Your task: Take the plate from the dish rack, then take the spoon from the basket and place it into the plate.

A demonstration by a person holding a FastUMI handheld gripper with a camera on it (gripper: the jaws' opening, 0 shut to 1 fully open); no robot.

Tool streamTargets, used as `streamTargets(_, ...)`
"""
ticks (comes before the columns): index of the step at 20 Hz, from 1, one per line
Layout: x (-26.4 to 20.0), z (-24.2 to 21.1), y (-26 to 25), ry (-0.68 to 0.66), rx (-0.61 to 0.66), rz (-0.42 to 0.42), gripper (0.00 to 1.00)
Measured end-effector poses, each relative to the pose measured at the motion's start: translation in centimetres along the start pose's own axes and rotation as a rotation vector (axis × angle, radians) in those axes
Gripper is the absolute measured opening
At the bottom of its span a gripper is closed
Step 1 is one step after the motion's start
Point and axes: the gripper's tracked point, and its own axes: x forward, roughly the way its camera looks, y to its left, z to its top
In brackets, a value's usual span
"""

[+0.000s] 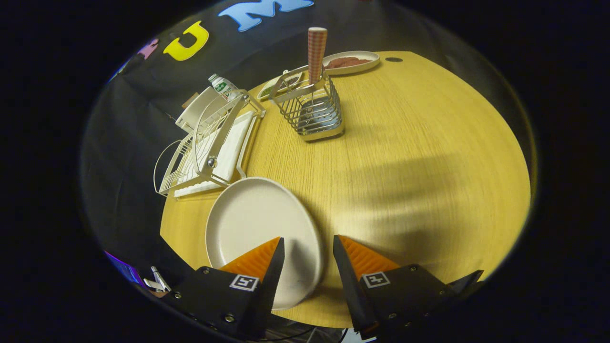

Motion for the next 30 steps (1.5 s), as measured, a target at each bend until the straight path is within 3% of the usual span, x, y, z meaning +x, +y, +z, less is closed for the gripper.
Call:
streamTargets(6, -5.8, 5.7, -2.4, -0.258, -0.118, -0.133, 0.64)
streamTargets(13, -13.0, 14.4, -1.9, -0.641, -0.13, -0.155, 0.64)
streamTargets(19, -16.9, 19.0, -0.5, -0.809, -0.19, -0.156, 0.64)
streamTargets(24, -16.3, 21.2, 0.2, -0.902, -0.296, -0.174, 0.64)
streamTargets(30, -10.7, 21.6, -0.6, -0.894, -0.339, -0.185, 0.64)
